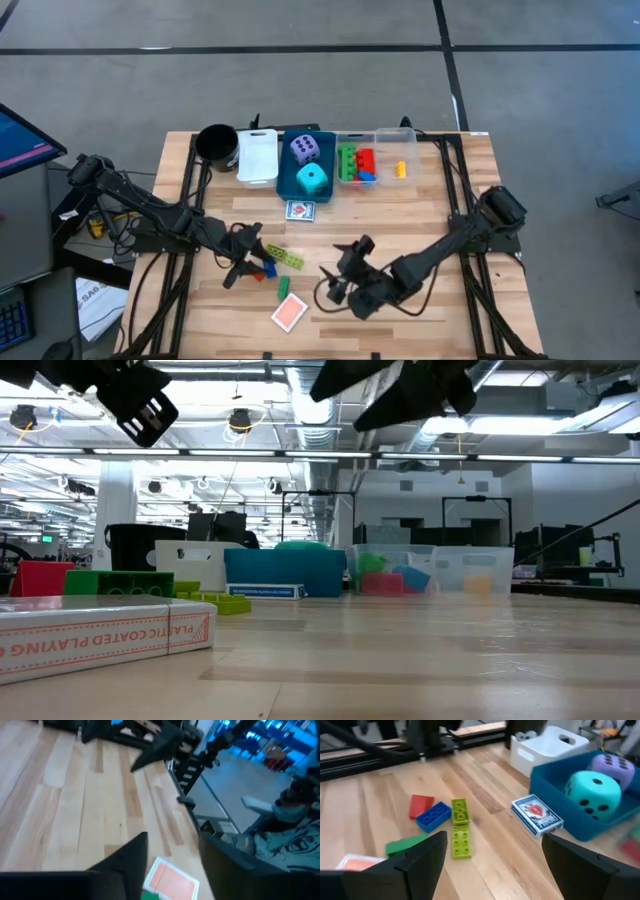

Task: Pick & Place Toys
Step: Put the light green 8 stud game piece into the right transparent bin

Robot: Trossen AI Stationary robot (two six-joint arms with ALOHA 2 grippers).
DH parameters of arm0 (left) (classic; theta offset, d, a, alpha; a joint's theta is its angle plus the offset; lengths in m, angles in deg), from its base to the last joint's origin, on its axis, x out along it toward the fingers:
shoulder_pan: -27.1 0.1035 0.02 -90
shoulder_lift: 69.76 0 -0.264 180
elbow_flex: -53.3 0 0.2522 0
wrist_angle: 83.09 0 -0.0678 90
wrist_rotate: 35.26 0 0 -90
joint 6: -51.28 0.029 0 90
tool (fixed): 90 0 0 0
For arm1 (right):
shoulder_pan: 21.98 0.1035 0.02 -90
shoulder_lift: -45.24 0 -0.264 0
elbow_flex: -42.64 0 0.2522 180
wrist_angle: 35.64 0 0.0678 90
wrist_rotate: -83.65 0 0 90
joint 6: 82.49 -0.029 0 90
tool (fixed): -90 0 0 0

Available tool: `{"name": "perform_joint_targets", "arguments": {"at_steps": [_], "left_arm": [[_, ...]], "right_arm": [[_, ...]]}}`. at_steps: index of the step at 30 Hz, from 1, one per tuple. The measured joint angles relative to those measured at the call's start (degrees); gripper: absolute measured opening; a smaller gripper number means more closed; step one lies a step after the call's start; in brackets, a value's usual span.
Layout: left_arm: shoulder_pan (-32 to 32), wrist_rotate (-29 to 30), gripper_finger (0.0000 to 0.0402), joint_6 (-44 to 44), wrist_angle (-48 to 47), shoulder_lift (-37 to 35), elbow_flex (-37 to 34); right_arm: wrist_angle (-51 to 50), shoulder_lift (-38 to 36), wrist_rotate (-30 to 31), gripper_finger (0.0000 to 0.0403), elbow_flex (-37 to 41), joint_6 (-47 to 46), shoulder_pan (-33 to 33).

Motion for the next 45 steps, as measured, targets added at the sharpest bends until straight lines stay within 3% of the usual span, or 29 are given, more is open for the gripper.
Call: {"name": "perform_joint_targets", "arguments": {"at_steps": [6, 11, 17, 20, 27, 33, 45], "left_arm": [[-0.01, 3.66, 0.0247, 0.45, 0.68, 0.15, 0.0], [0.01, 6.89, 0.0277, 3.26, 0.64, 1.67, 0.0], [0.01, 7.73, 0.0282, 3.41, 0.9, 3.72, 0.0], [0.24, 7.78, 0.0281, 3.45, 1.14, 4.2, 0.0], [0.67, 7.78, 0.0281, 3.45, 1.54, 3.69, 0.04], [0.64, 7.73, 0.0282, 3.45, 1.43, 3.69, 0.04], [0.64, 7.5, 0.0282, 3.43, 1.45, 3.69, 0.04]], "right_arm": [[2.06, 0.57, 0.19, 0.0322, 0.0, 6.51, 1.75], [2.49, 1.29, 0.76, 0.0322, -0.04, 8.01, 2.28], [6.76, 4.02, 3.47, 0.0322, 0.02, 9.13, 1.14], [14.41, 7.89, 2.61, 0.0322, 0.02, 11.16, -0.19], [33.97, 18.29, -6.04, 0.0322, 0.07, 15.75, -3.21], [34.59, 22.48, -7.66, 0.0322, 0.09, 11.65, -5.33], [31.55, 23.28, -14.23, 0.0322, 0.02, 10.07, -9.87]]}}
